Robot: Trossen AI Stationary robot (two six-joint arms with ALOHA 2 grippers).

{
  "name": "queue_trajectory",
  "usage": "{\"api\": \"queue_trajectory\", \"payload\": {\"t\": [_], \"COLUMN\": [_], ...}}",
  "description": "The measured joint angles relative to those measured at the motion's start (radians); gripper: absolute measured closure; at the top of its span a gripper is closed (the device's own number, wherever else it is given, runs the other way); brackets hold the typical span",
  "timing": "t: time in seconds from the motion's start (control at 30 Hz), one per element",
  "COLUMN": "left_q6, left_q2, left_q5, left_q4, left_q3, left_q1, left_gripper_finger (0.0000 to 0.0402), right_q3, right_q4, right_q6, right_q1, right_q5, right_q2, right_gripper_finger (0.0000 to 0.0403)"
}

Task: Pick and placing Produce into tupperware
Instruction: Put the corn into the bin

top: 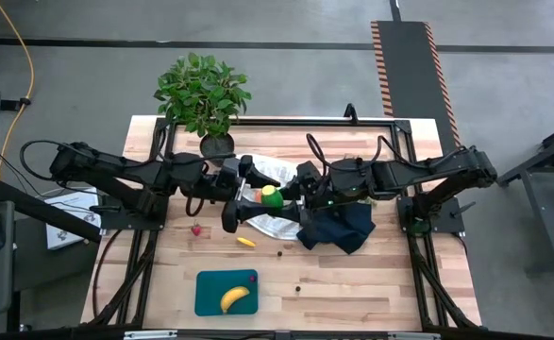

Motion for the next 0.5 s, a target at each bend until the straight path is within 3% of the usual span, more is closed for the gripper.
{"api": "queue_trajectory", "payload": {"t": [0.33, 0.5], "left_q6": [-0.008, -0.008], "left_q2": [0.001, 0.001], "left_q5": [0.0, 0.0], "left_q4": [-0.002, -0.002], "left_q3": [0.0, 0.0], "left_q1": [0.0, 0.0], "left_gripper_finger": [0.008, 0.0113], "right_q3": [0.0, 0.0], "right_q4": [0.005, 0.005], "right_q6": [-0.003, -0.003], "right_q1": [0.0, 0.0], "right_q5": [-0.009, -0.01], "right_q2": [0.0, 0.0], "right_gripper_finger": [0.0221, 0.0221]}}
